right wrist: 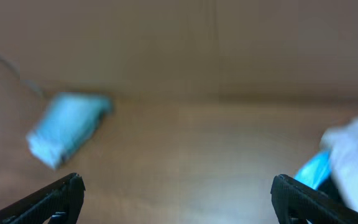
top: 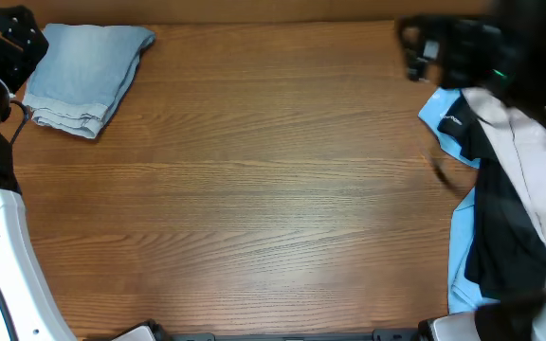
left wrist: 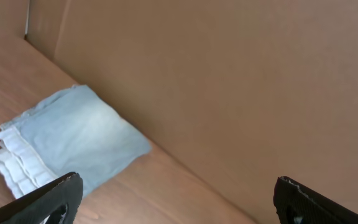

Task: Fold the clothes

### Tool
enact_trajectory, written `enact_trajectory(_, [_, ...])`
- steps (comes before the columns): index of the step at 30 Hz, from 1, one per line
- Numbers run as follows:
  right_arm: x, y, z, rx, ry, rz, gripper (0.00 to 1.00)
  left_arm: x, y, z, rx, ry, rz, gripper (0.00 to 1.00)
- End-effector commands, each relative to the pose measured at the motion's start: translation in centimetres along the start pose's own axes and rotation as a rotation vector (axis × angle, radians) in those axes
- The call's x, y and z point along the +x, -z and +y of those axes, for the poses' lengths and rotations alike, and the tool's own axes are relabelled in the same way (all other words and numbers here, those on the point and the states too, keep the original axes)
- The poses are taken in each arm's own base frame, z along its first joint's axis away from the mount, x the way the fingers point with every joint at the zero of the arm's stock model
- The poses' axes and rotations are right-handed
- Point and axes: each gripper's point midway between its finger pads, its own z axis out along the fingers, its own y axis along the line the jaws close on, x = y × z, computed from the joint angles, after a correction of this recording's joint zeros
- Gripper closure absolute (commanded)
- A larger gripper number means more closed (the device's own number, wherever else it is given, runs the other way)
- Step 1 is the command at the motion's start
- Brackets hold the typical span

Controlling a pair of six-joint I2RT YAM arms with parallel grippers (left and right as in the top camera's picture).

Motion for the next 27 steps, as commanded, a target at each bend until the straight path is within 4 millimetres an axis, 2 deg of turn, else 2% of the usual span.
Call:
enact_trajectory(1, [-1.4, 5.1, 0.1, 0.021, 0.025, -0.124, 0.0, 0.9, -0.6, 0.8, -0.024, -0.023, 0.033, 0.0])
enact_trajectory(5, [-1.1, 8.7, 0.5, 0.011, 0.031, -0.177, 0.0, 2.5, -0.7, 1.9, -0.066, 0.0, 0.097, 0.0])
enact_trajectory(10, [-0.6, 11.2, 0.5, 0.021, 0.035, -0.206, 0.0, 4.9, -0.6, 3.5, -0.128, 0.034, 0.195, 0.0])
enact_trajectory(16, [-0.1, 11.3, 0.2, 0.038, 0.033, -0.192, 0.0, 7.0, -0.2, 4.8, -0.183, 0.064, 0.28, 0.0])
enact_trajectory(22, [0.1, 12.4, -3.3, 0.241, 0.015, -0.209, 0.0, 7.8, 0.0, 5.3, -0.204, 0.076, 0.312, 0.0])
enact_trajectory(27, [-0.3, 13.2, -4.2, 0.294, 0.007, -0.271, 0.0, 8.0, 0.1, 5.4, -0.209, 0.078, 0.32, 0.0])
